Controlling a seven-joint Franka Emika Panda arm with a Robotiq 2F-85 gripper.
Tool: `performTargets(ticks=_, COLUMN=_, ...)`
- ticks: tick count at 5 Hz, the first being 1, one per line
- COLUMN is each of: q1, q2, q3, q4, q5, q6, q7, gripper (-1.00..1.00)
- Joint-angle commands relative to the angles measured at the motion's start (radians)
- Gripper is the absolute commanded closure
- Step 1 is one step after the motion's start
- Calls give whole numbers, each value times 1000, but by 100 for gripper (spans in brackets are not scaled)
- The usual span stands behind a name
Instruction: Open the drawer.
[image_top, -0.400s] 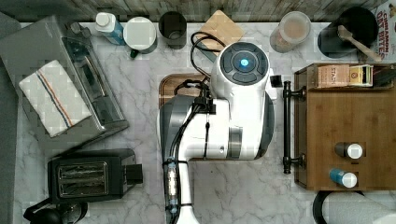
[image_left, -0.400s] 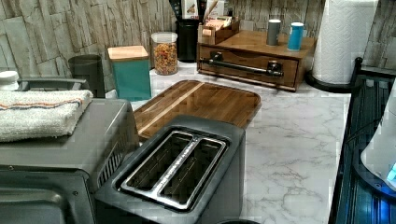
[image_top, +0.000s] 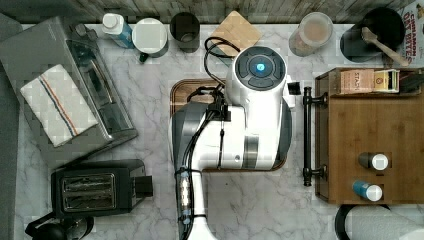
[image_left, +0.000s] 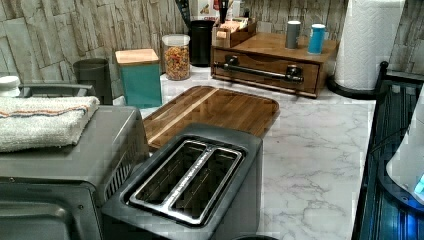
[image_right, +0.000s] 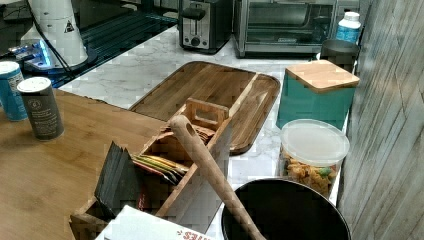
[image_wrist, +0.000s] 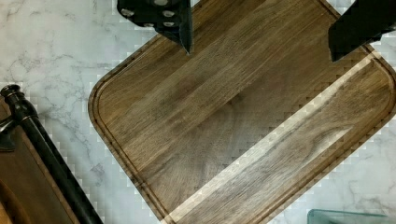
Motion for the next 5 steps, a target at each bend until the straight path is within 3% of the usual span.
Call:
performTargets(ticks=1, q1=-56, q2=-65, q3=-49, q4=-136, q5=-23, q6=161, q7=-395, gripper=-100)
performTargets(ticks=3, q1=-98, q2=-23, q3=-111, q4=-157, q5=-41, q6=274, q7=-674, gripper=-100)
performTargets(ticks=4, q1=-98, q2=13, q3=-149, q4=-137, q5=-76, q6=283, q7=-729, gripper=-100)
performTargets(ticks=5, q1=-87, q2=16, q3=-174, q4=-195, q5=-115, q6=362, q7=-725, gripper=-100)
